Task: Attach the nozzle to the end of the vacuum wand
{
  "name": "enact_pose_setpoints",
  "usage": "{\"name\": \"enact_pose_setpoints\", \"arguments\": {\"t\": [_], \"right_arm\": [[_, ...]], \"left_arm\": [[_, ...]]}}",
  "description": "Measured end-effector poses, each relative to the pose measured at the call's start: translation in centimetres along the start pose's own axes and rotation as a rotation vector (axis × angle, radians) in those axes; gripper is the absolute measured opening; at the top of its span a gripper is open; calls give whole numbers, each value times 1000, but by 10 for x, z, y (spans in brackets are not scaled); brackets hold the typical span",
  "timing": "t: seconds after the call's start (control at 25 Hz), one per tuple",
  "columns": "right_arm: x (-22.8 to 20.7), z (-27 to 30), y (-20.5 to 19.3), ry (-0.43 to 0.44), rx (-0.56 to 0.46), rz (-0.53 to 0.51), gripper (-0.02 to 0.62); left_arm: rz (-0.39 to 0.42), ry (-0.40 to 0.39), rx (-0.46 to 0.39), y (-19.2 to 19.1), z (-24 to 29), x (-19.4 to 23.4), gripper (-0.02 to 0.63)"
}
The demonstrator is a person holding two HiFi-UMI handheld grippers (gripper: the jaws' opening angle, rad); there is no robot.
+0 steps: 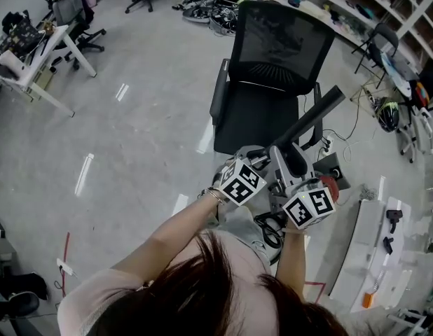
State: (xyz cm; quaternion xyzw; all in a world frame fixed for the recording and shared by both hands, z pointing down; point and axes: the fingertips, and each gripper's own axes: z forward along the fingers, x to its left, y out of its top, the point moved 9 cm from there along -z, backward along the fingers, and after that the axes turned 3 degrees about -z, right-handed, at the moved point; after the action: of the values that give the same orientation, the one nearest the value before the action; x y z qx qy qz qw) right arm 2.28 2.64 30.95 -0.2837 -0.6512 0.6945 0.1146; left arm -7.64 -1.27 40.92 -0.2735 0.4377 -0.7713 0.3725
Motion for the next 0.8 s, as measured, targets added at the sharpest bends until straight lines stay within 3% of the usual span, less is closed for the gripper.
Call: {"name": "enact_pose_setpoints", "arguments": {"t": [0.64,0.8], "right_arm": [[38,9,2,-168,116,-238,167],[39,8,2,-190,87,-222,166]], "left_arm": [[14,-3,-3,-5,-8,5,156],[15,-5,-4,-3,-9,5,156]]}}
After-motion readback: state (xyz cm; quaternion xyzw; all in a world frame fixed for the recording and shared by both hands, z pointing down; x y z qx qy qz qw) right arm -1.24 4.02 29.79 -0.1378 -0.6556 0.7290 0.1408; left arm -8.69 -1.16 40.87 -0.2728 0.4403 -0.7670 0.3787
